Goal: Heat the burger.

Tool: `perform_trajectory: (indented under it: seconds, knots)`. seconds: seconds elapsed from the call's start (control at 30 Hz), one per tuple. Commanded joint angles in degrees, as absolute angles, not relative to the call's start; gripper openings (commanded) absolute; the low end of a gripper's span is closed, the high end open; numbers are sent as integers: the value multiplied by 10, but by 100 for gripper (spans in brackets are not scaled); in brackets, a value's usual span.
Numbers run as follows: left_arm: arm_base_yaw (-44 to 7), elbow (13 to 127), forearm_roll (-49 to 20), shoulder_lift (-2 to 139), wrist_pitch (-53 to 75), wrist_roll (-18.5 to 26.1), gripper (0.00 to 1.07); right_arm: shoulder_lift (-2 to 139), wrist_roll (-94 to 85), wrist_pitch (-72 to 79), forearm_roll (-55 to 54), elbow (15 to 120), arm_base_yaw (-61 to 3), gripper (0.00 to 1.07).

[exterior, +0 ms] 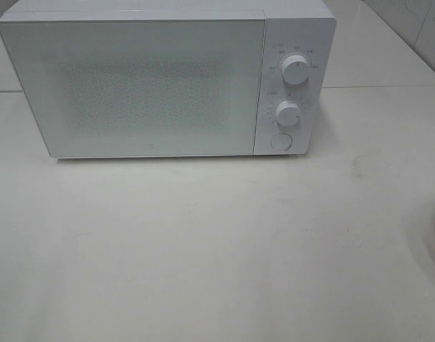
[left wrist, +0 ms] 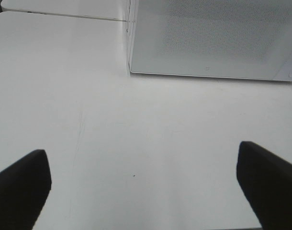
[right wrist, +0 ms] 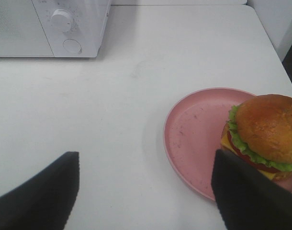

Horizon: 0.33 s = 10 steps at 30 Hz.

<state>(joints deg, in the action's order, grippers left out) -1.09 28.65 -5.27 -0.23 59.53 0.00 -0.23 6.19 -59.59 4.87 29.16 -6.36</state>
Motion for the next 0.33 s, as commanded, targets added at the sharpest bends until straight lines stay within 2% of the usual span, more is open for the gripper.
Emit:
perform_trajectory:
  seconds: [0.03,0.33]
  knots:
    - [-10,284,-56,-17,592,-3,98,-12,57,-595,53,290,-61,75]
    - [-10,284,-56,-17,592,-3,98,-12,57,-595,53,290,-61,75]
